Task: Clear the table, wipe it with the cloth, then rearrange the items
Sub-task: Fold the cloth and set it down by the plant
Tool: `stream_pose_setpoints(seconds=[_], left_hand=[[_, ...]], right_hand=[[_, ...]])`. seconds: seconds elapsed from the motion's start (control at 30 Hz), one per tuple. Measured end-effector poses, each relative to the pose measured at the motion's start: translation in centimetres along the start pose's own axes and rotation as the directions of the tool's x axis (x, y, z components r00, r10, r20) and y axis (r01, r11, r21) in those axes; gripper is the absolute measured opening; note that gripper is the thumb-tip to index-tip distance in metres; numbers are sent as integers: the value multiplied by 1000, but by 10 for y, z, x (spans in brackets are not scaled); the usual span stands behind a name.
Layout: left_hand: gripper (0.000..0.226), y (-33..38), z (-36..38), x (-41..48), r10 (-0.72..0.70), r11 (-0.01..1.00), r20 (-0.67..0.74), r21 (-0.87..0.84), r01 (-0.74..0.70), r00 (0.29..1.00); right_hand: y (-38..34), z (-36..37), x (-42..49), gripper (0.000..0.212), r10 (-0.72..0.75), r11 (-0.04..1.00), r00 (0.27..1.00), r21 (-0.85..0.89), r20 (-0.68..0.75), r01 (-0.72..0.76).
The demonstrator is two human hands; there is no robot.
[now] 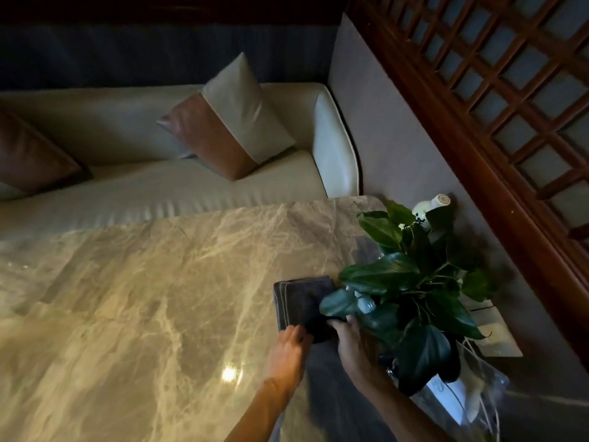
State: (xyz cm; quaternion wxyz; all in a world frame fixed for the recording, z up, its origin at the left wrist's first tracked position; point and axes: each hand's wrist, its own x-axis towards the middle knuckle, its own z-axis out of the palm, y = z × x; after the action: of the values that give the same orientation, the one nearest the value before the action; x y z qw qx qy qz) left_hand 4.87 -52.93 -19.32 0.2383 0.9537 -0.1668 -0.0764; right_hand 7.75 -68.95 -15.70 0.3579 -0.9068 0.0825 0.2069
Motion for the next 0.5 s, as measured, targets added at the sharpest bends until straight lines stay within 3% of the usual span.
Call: stream_pose_setpoints(seconds=[0.03,0.07,0.1,0.17,0.2,0.23,0.27,0.33,0.43,0.5], left_hand=[[25,4,1,-5,10,1000,15,20,-10,1000],[26,6,1,-10,20,999,-3,46,-20,1000],[25,10,-2,-15,13,999,8,53,-13,1000],[21,18,-4,-23,29,997,57,64,-33,998],[23,21,-2,-27,36,997,85,72,-42,996],[28,22,-2,-31,27,996,132,81,-38,991],[33,23,1,-34,24,995,165,94,-40,986],[39,26,4,-39,-7,993,227,114,-19,974],[46,35,8,-47,-75,982,300,189,18,951],[58,39,6,-53,-69,983,379,185,-2,923]], right_hand=[[8,3,3,22,15,1000,998,18,-63,-14],[19,1,8,21,7,997,987,-78,-161,-20],[12,-6,-1,18,44,992,989,-114,-142,-60],[25,-2,-21,17,-48,970,998,-241,-31,39],[32,7,-26,20,-96,951,991,-302,-97,63],[44,14,-28,34,-170,898,978,-429,-119,104],[52,14,-35,44,-199,888,977,-436,-78,146],[54,10,-46,42,-132,896,991,-431,-26,108],[33,15,-56,62,39,816,999,-577,-6,-35],[31,17,-63,67,62,722,997,-691,47,-12]])
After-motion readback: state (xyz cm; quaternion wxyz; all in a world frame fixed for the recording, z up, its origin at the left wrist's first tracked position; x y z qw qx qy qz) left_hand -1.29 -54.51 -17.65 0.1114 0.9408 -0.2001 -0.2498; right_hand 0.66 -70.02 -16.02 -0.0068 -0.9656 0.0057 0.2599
